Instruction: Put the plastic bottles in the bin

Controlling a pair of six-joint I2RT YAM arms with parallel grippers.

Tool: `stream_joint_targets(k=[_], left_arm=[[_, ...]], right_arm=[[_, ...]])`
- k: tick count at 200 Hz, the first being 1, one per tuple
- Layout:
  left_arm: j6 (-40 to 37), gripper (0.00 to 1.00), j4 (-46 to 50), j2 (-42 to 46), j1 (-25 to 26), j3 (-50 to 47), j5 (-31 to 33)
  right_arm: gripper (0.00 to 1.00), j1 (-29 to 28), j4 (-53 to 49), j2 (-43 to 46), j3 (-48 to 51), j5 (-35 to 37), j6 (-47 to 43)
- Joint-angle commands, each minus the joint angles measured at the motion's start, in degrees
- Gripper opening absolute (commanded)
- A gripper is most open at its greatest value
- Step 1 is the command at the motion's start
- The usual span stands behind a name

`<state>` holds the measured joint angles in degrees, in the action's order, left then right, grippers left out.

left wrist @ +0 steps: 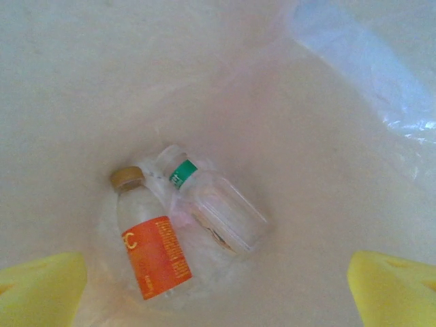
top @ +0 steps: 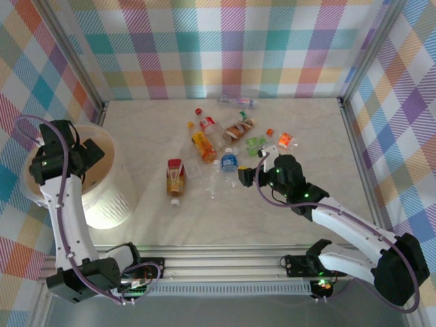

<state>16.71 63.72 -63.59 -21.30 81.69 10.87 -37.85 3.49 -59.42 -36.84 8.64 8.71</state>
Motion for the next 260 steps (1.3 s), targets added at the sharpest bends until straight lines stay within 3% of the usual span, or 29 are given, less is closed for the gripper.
stream_joint_targets(k=[1, 29, 61, 100, 120, 138, 161, 203, 219, 260], left_arm=[[-0.13, 1.00, 3.24, 2.13, -0.38, 2.89, 1.43], [0.69, 1.00, 3.38, 3.31, 0.23, 6.52, -3.97], [1.85, 1.00, 0.04, 5.32, 4.36, 10.42, -13.31], [4.51, 1.00, -8.61, 6.74, 18.96, 10.88, -22.10], [6.40, 1.00, -12.07, 5.60, 25.70, 9.74, -23.04], [7.95, 1.00, -14.62, 5.00, 31.93, 7.48, -19.70], [10.01, 1.00, -17.44, 3.50, 41.74, 3.39, -10.71], [15.62, 1.00, -16.78, -7.84, 58.89, 1.37, 10.17], [18.86, 1.00, -16.79, -13.56, 62.13, 1.01, 16.00], [25.74, 1.00, -17.96, -26.69, 62.59, 0.74, 20.05]], right_arm=[[1.00, -0.12, 1.52, 0.62, 0.58, 1.20, 1.11], [1.00, -0.12, 1.82, 0.62, 0.58, 1.71, 1.35], [1.00, -0.12, 2.10, 0.61, 0.52, 2.04, 2.31], [1.00, -0.13, 1.94, 0.44, 0.32, 2.26, 3.57], [1.00, -0.12, 1.63, 0.60, 0.33, 2.68, 4.44], [1.00, -0.12, 1.07, 0.91, 0.38, 3.24, 5.34], [1.00, -0.08, -0.04, 1.32, 0.53, 4.00, 6.95], [1.00, -0.06, -0.99, 2.02, 1.32, 5.00, 9.46], [1.00, -0.07, -2.15, 2.10, 0.98, 5.91, 9.94], [1.00, -0.03, -4.99, 3.37, 0.36, 6.53, 10.36]])
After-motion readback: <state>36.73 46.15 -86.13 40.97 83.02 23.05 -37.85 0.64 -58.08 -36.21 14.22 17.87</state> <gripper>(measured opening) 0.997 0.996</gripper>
